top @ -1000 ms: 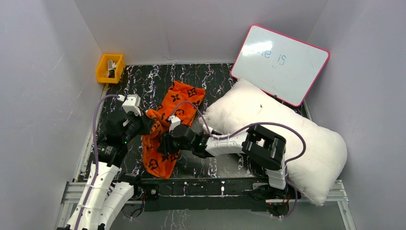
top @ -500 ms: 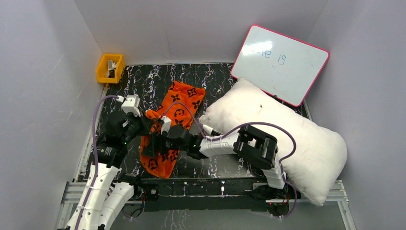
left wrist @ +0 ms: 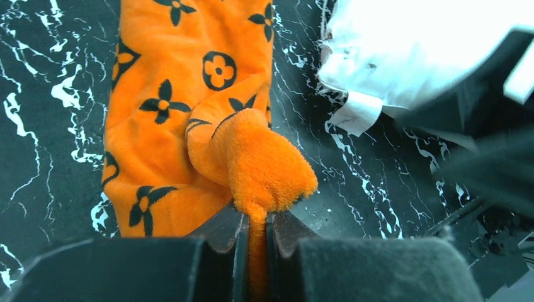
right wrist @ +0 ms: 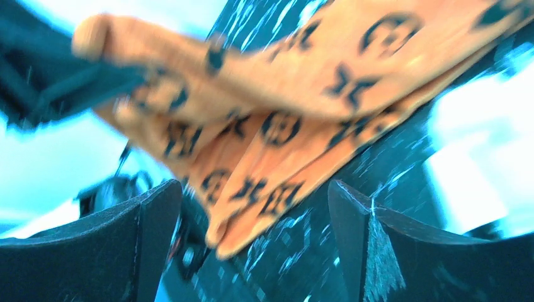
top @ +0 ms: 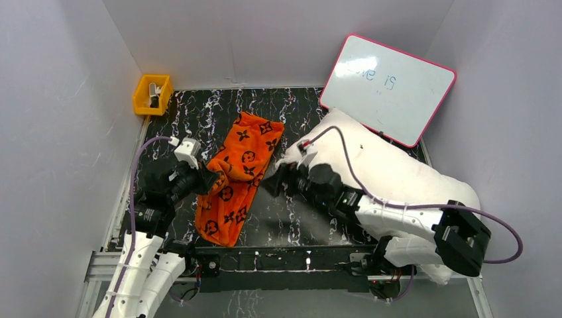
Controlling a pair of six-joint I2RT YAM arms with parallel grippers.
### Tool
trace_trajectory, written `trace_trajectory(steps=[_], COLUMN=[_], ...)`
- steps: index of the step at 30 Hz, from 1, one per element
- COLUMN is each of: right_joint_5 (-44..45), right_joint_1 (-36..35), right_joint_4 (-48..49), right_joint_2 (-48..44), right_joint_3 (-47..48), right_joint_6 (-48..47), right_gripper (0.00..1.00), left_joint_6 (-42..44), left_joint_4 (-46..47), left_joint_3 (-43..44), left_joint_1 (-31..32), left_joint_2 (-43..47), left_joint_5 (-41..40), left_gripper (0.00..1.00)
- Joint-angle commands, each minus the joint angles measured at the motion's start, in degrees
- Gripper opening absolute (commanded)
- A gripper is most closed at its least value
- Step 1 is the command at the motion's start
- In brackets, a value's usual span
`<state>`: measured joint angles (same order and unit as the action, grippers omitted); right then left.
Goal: Remove the pillowcase from the pillow
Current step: Fold the pillowcase at the center of the board.
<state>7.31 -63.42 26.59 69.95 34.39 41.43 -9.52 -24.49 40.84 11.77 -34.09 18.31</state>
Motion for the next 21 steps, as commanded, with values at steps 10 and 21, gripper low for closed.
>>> trace_trajectory(steps=[10, 21], right_joint_5=[-25.8, -33.7], right_joint_1=[22.7, 26.1], right_joint_4=[-23.3, -25.2], right_joint_2=[48.0, 70.6], right_joint_3=[60.9, 79.9], right_joint_6=[-7.2, -4.0], right_gripper=[0.93, 0.93], left_joint_6=[5.3, 13.1], left_joint_4=[1.7, -1.4], left_joint_3=[1.2, 3.3], left_joint_1=[0.0, 0.1], left_joint_2=[-5.2, -6.0], left_joint_5=[10.3, 16.2], left_gripper=[0.0, 0.0])
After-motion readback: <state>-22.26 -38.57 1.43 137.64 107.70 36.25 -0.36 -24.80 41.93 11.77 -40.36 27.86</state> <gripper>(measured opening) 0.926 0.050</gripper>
